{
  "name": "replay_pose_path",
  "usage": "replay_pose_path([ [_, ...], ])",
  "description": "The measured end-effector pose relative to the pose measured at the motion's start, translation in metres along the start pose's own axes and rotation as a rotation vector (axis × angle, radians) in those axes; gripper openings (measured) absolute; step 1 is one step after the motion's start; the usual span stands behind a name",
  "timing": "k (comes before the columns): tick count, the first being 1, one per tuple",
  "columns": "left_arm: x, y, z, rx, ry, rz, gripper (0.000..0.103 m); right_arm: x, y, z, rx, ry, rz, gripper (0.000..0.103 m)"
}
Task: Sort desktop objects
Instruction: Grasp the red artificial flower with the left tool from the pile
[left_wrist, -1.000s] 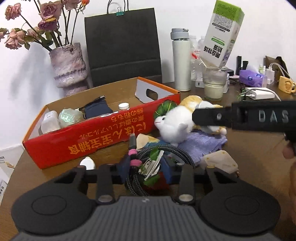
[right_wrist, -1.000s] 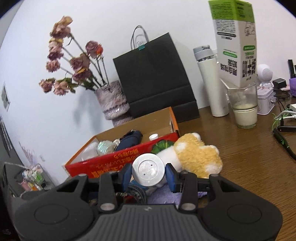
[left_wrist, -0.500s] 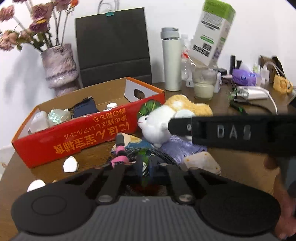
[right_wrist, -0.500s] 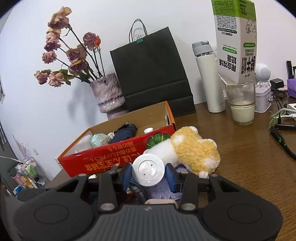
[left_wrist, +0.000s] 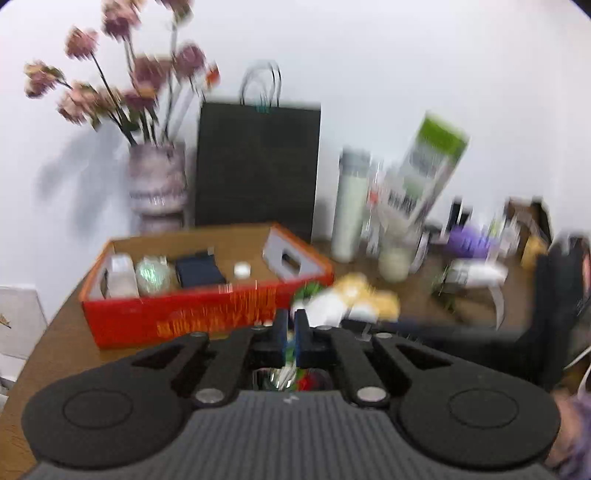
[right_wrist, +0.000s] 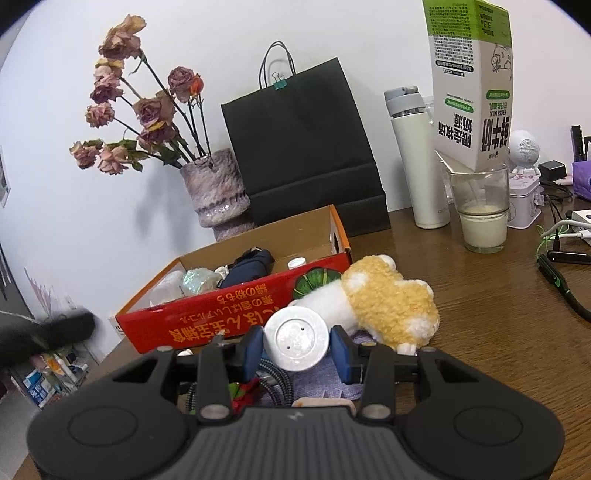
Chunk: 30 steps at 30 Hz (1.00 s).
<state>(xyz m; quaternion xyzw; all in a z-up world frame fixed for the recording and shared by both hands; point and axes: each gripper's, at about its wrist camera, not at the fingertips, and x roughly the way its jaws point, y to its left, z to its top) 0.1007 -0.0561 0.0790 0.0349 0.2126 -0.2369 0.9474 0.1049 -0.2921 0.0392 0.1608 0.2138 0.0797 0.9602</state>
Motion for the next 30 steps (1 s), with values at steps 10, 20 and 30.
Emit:
replay_pose_path([
  [10, 0.085, -0.027, -0.029, 0.124, 0.145, 0.048, 0.038, -0.002, -0.007, 0.000, 0.010, -0.011, -0.025, 0.039],
  [20, 0.062, 0.001, -0.021, -0.065, 0.120, 0.052, 0.001, 0.010, -0.020, -0.001, 0.015, 0.058, -0.147, 0.040],
  [30, -0.018, 0.044, 0.002, -0.236, -0.056, -0.063, 0.002, 0.054, -0.030, 0.008, 0.092, 0.181, -0.120, 0.040],
])
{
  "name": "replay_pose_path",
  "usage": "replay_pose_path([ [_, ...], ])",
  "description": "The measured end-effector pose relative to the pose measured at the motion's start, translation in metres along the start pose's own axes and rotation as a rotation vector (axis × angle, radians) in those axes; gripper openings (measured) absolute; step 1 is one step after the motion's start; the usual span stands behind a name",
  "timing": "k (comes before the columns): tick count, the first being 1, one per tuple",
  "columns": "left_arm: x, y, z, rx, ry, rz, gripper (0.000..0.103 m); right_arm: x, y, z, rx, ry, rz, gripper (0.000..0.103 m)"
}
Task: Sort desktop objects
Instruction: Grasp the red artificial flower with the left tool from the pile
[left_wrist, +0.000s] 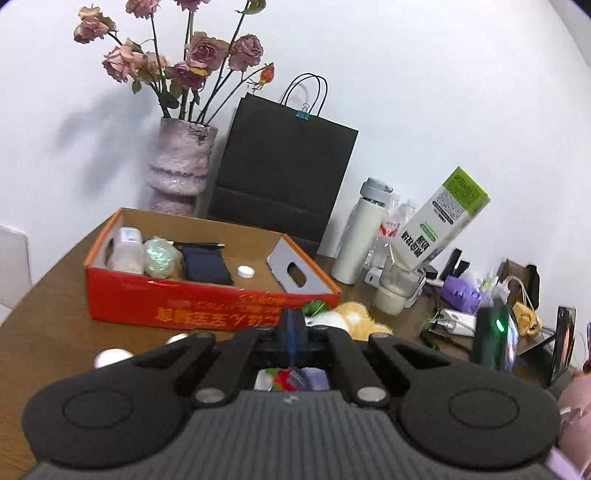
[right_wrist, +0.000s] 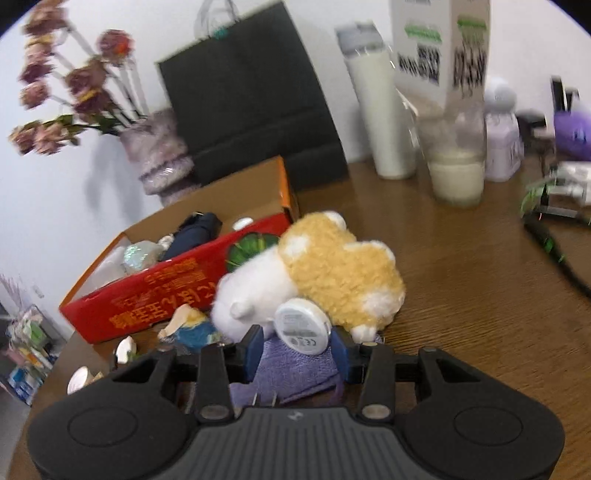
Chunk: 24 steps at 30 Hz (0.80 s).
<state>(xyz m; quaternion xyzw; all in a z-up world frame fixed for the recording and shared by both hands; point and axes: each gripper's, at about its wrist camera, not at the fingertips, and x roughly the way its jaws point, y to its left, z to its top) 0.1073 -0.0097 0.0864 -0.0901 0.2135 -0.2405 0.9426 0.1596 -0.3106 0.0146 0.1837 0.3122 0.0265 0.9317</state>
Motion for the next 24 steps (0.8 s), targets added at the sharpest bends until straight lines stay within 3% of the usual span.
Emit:
replay_pose_path([
  [2, 0.008, 0.002, -0.010, 0.058, 0.050, 0.027, 0.005, 0.009, 0.000, 0.003, 0.017, 0.007, -0.020, 0.038],
  [4, 0.023, 0.000, -0.021, 0.101, 0.111, 0.061, 0.022, 0.012, 0.005, 0.003, 0.006, 0.004, -0.029, 0.037],
  [5, 0.030, -0.001, -0.025, 0.112, 0.134, 0.074, 0.042, 0.011, 0.008, 0.002, -0.001, 0.006, -0.018, 0.037],
  [6, 0.039, -0.003, -0.030, 0.117, 0.146, 0.083, 0.050, 0.009, 0.009, 0.001, -0.003, -0.004, -0.003, 0.037],
  [11, 0.078, -0.016, -0.035, 0.160, 0.187, 0.098, 0.060, -0.026, 0.021, -0.009, -0.070, -0.167, 0.042, 0.037],
  [13, 0.093, -0.021, -0.035, 0.161, 0.200, 0.120, 0.058, -0.034, 0.018, -0.011, -0.055, -0.211, 0.082, 0.037],
  [15, 0.101, -0.024, -0.037, 0.169, 0.222, 0.111, 0.043, -0.036, 0.016, -0.011, -0.041, -0.219, 0.093, 0.037],
  [16, 0.103, -0.026, -0.040, 0.182, 0.217, 0.124, 0.041, -0.035, 0.015, -0.011, -0.039, -0.213, 0.089, 0.037],
  [18, 0.103, -0.028, -0.043, 0.205, 0.197, 0.161, 0.020, -0.035, 0.015, -0.009, -0.038, -0.204, 0.078, 0.037],
  [20, 0.101, -0.023, -0.040, 0.157, 0.194, 0.150, 0.012, -0.034, 0.016, -0.009, -0.041, -0.198, 0.070, 0.037],
  [21, 0.097, -0.019, -0.037, 0.123, 0.197, 0.139, 0.001, -0.036, 0.016, -0.012, -0.045, -0.198, 0.068, 0.037],
  [24, 0.078, -0.019, -0.028, 0.094, 0.127, 0.122, 0.001, -0.036, 0.019, -0.014, -0.065, -0.198, 0.066, 0.037],
])
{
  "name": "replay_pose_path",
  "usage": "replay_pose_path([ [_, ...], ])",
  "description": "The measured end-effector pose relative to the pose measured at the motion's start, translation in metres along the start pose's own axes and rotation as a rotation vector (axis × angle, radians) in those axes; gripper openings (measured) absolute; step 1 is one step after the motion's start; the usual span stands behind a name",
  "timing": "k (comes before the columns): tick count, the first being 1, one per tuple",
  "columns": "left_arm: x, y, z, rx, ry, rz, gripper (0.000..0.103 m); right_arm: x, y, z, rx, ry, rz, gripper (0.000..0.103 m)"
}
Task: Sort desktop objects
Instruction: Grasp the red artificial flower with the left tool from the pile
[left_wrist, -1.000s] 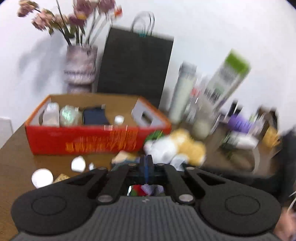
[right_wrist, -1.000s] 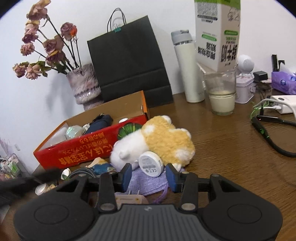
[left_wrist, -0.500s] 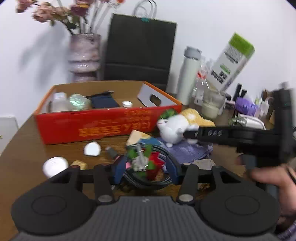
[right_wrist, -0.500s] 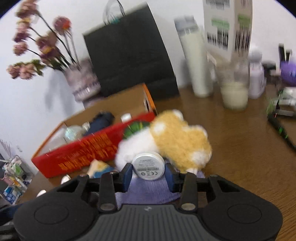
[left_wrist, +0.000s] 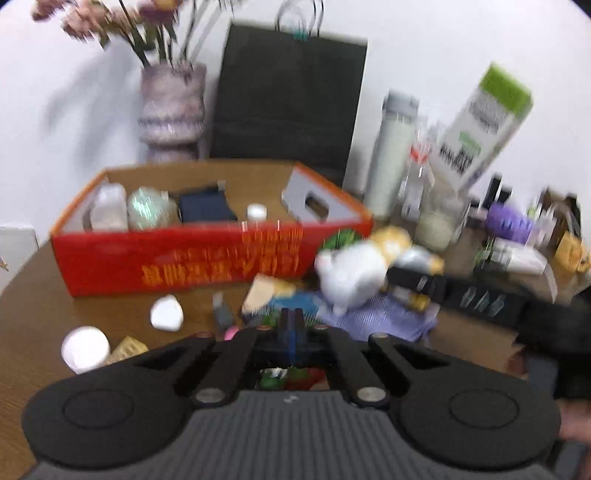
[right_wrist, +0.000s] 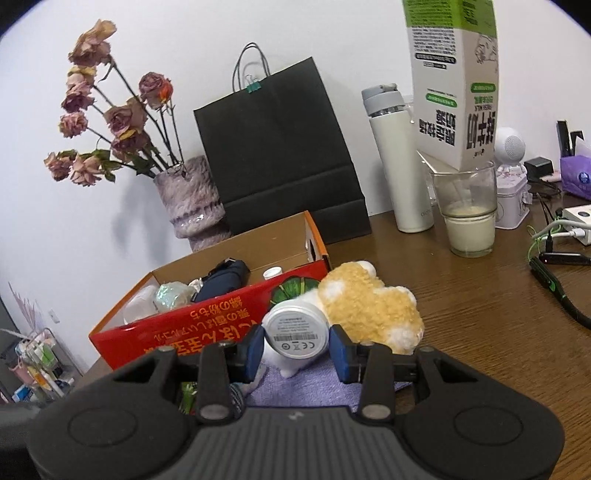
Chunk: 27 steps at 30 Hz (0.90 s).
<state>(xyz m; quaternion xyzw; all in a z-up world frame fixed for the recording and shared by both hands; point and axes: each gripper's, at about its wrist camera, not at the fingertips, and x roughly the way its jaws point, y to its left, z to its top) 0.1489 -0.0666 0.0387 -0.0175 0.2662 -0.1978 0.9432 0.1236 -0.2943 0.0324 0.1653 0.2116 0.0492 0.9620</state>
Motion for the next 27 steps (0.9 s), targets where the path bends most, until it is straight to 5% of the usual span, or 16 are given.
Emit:
replay_pose_path([
  [4, -0.026, 0.006, 0.010, -0.034, -0.085, -0.041, 0.001, -0.002, 0.004, 0.000, -0.020, -0.010, 0.014, 0.037],
  [7, -0.023, 0.005, 0.011, 0.018, -0.068, -0.036, 0.004, -0.003, 0.003, 0.000, -0.015, -0.011, 0.015, 0.037],
  [8, -0.013, 0.003, 0.008, 0.042, -0.025, -0.041, 0.019, -0.003, 0.003, 0.000, -0.010, -0.010, 0.013, 0.037],
  [9, -0.002, -0.001, 0.004, 0.065, 0.016, -0.030, 0.055, -0.004, 0.002, 0.000, -0.006, -0.011, 0.011, 0.037],
  [11, 0.013, -0.013, -0.009, 0.139, 0.049, 0.016, 0.081, -0.004, 0.002, 0.001, -0.005, -0.010, 0.013, 0.037],
  [15, 0.029, -0.031, -0.028, 0.268, 0.067, 0.071, 0.073, -0.004, 0.003, 0.000, -0.011, -0.008, 0.013, 0.037],
  [16, 0.029, -0.030, -0.026, 0.258, 0.066, 0.081, 0.063, -0.003, 0.003, 0.000, -0.012, -0.006, 0.013, 0.037],
  [17, 0.029, -0.028, -0.023, 0.244, 0.063, 0.112, 0.037, -0.003, 0.004, 0.000, -0.014, -0.005, 0.013, 0.037],
  [18, 0.028, -0.024, -0.020, 0.227, 0.072, 0.100, 0.034, -0.003, 0.005, 0.000, -0.016, -0.004, 0.014, 0.037],
  [22, 0.017, -0.006, -0.011, 0.093, 0.088, 0.051, 0.030, -0.004, 0.008, -0.002, -0.029, -0.005, 0.021, 0.037],
  [27, -0.030, 0.009, 0.003, -0.059, -0.059, -0.057, 0.030, -0.005, 0.013, -0.003, -0.050, 0.004, 0.047, 0.037],
])
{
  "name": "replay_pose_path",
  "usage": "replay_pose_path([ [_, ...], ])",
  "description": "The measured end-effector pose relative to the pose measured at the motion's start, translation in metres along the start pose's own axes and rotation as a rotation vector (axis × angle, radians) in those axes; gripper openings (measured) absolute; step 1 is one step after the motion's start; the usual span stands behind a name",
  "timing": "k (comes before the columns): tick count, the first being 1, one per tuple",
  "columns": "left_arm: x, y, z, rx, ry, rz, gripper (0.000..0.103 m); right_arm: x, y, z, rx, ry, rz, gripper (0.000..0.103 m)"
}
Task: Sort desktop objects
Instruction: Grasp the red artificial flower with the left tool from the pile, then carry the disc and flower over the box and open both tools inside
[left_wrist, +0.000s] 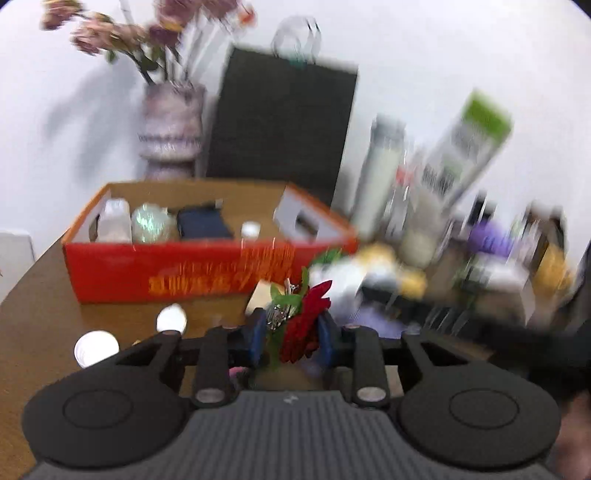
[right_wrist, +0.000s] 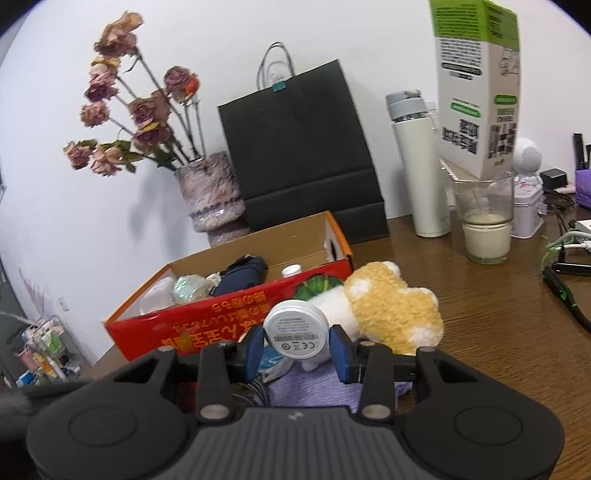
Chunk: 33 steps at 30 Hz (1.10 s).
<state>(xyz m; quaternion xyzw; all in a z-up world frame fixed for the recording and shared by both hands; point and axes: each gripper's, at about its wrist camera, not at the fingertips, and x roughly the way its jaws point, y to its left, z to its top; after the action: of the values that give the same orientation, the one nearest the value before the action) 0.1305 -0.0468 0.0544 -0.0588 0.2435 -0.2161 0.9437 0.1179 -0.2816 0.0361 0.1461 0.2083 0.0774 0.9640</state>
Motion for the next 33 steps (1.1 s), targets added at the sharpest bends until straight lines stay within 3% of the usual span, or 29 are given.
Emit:
replay_pose_path([
  [3, -0.015, 0.012, 0.011, -0.105, 0.001, -0.029, 0.030, 0.002, 0.007, -0.002, -0.049, 0.039, 0.052, 0.038],
  [7, -0.049, 0.020, 0.009, -0.123, -0.034, 0.018, 0.030, -0.019, 0.013, -0.005, -0.054, 0.063, 0.109, 0.038],
  [10, -0.069, 0.022, -0.007, -0.104, -0.016, 0.039, 0.031, -0.043, 0.021, -0.015, -0.079, 0.086, 0.135, 0.038],
  [14, -0.077, 0.009, -0.046, -0.019, 0.081, 0.142, 0.032, -0.065, 0.039, -0.041, -0.160, 0.151, 0.155, 0.038],
  [18, -0.100, 0.010, -0.076, -0.017, 0.107, 0.178, 0.032, -0.083, 0.053, -0.068, -0.247, 0.197, 0.103, 0.038],
  [25, -0.127, -0.005, -0.096, 0.058, 0.108, 0.219, 0.032, -0.119, 0.063, -0.093, -0.287, 0.172, 0.081, 0.038],
  [33, -0.168, -0.006, -0.067, -0.009, -0.067, 0.250, 0.032, -0.161, 0.077, -0.069, -0.318, 0.025, 0.098, 0.038],
])
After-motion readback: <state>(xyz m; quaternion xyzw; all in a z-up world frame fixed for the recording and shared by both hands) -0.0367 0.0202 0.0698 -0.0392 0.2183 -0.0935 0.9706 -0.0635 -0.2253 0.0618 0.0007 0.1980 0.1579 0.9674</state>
